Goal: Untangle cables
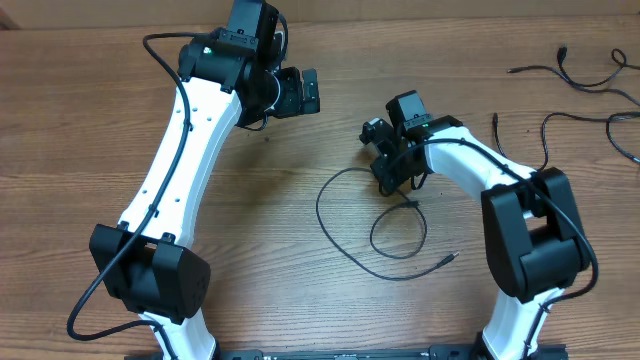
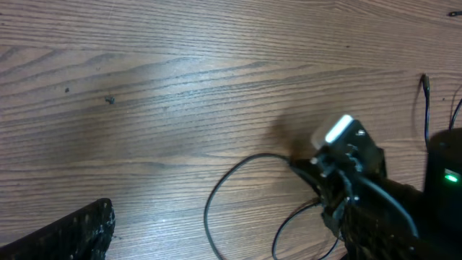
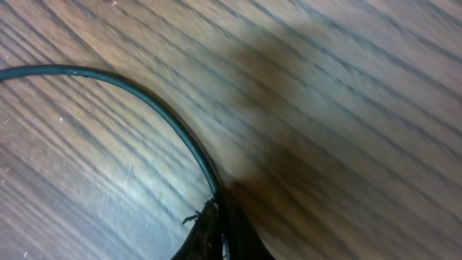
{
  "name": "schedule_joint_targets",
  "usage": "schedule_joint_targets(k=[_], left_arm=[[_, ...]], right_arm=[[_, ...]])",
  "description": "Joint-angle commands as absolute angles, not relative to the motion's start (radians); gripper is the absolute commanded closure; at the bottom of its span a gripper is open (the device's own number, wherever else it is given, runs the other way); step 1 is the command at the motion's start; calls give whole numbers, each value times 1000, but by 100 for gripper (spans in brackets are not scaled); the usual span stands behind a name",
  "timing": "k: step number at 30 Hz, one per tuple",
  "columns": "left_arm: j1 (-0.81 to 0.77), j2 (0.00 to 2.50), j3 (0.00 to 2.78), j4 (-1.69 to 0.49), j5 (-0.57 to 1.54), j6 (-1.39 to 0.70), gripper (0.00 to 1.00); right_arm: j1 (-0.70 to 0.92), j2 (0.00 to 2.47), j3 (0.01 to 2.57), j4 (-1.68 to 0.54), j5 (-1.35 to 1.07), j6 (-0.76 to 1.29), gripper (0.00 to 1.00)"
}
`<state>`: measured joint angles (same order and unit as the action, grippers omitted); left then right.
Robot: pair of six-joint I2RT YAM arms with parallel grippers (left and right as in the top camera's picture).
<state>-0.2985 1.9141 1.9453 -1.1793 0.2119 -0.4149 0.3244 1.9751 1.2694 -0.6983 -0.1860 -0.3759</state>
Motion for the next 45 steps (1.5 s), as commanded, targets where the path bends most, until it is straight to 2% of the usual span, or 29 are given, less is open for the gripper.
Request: schedule_joint_targets(k=[1, 11, 19, 27, 30, 31, 32, 34, 35, 38, 45], left_arm=[[-295, 1919, 1952, -1177, 206, -403, 0], [-295, 1919, 1952, -1177, 206, -403, 0], [-295, 1919, 1952, -1177, 206, -403, 0], [-295, 1919, 1952, -1177, 206, -403, 0], [-295, 1919, 1952, -1177, 206, -403, 0], [-295, 1919, 1952, -1178, 206, -403, 0], [-295, 1919, 1952, -1177, 206, -403, 0], [-295, 1919, 1952, -1177, 206, -403, 0], [-295, 1919, 1952, -1178, 206, -403, 0], [-295, 1919, 1952, -1177, 206, -403, 0], [-295, 1919, 1952, -1177, 206, -403, 0]], right_arm=[[294, 1855, 1265, -697, -176, -321, 96], [189, 1644, 1265, -773, -160, -260, 96], [44, 1547, 1265, -844, 56, -151, 96], [-134, 1537, 1265, -870, -212, -138, 96], [-138, 1537, 1265, -888, -262, -138, 90], [-134, 1537, 1265, -894, -273, -138, 79], [-128, 1538, 1265, -902, -283, -138, 64], [-116, 1538, 1264, -921, -286, -139, 55], [-110, 1539, 1264, -935, -286, -142, 53], [-109, 1549, 1263, -953, -286, -142, 59], [-96, 1597, 1259, -968, -309, -142, 59]])
